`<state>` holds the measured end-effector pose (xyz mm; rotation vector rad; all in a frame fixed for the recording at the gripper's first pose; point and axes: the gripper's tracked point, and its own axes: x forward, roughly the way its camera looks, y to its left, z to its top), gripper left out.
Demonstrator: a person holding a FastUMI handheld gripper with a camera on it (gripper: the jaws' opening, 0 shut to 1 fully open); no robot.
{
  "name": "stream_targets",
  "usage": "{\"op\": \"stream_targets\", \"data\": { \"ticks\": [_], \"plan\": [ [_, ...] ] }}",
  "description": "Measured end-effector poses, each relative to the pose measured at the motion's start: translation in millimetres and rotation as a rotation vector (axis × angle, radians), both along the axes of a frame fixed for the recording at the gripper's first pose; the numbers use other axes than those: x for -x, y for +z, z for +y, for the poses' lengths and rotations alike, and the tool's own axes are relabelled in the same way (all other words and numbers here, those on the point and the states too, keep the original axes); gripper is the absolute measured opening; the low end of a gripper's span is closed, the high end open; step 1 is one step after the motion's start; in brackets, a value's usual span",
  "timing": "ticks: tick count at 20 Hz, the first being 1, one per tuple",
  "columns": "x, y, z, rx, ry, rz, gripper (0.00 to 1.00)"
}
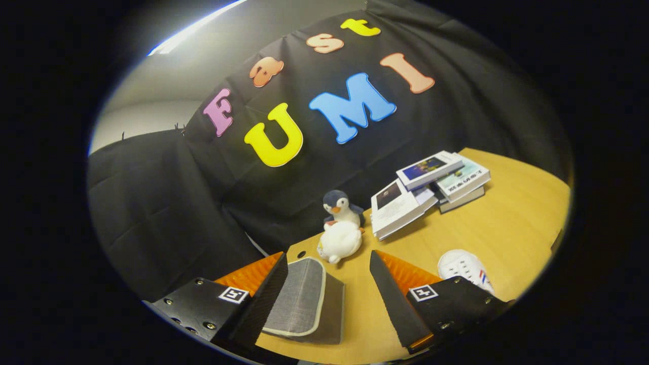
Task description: Open the storage box then place both shoes into the box .Put the left shoe in first, then the right shoe, with the right side of both shoes facing outward in a uniform manner.
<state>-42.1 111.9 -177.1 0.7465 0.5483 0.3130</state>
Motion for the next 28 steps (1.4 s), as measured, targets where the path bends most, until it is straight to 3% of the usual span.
{"op": "stream_targets", "data": {
  "ticks": [4,11,15,27,28],
  "plan": [
    [12,-25,20,-0.189,0.038,0.135,0.99],
    [40,-59,57,-0.325,0.147,0.278,0.99],
    [48,-70,75,-0.451,0.157,0.374,0.98],
    [71,-105,137,-0.560,0.238,0.512,0.95],
    [68,-106,142,-0.573,0.231,0.520,0.89]
  ]
}}
